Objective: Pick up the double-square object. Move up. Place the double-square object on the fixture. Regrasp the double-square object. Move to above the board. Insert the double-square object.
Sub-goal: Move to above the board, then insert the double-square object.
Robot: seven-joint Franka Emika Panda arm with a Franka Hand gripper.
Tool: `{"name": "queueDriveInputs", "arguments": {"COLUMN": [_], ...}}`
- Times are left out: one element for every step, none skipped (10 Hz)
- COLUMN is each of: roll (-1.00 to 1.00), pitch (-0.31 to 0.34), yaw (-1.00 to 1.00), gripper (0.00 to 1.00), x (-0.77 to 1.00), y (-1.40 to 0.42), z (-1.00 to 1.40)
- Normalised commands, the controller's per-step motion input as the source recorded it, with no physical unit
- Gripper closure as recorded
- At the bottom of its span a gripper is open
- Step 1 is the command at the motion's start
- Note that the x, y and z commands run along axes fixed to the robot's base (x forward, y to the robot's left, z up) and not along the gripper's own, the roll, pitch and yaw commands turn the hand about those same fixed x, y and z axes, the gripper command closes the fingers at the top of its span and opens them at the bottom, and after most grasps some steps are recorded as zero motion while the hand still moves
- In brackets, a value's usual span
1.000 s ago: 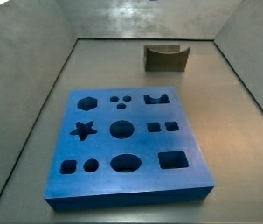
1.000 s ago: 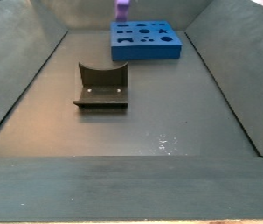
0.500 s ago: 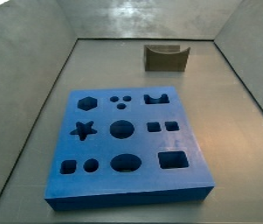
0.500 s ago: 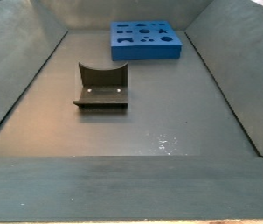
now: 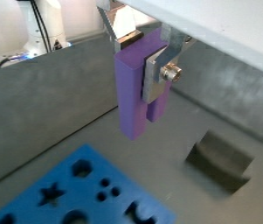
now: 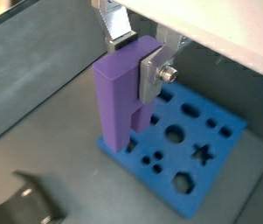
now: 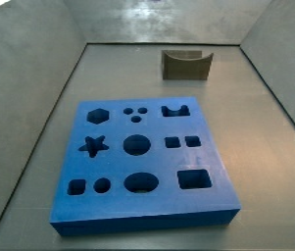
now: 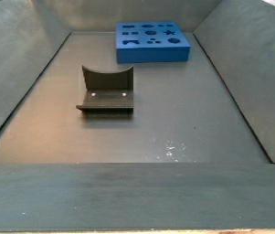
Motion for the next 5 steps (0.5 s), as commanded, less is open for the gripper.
{"name": "queueDriveInputs", "arguments": {"roll": [-0.58, -0.40, -0.27, 0.00, 0.00], "pitch": [-0.008, -0.026, -0.029, 0.000, 0.000], "yaw": [-0.05, -0.03, -0.02, 0.00, -0.43], "gripper": [1.00, 1.00, 1.00, 1.00, 1.00], "x": [-0.09, -0.07, -0.06, 0.00, 0.00], "y": [0.00, 0.01, 0.01, -0.03, -0.03], "z": [0.01, 0.01, 0.01, 0.00, 0.00]}}
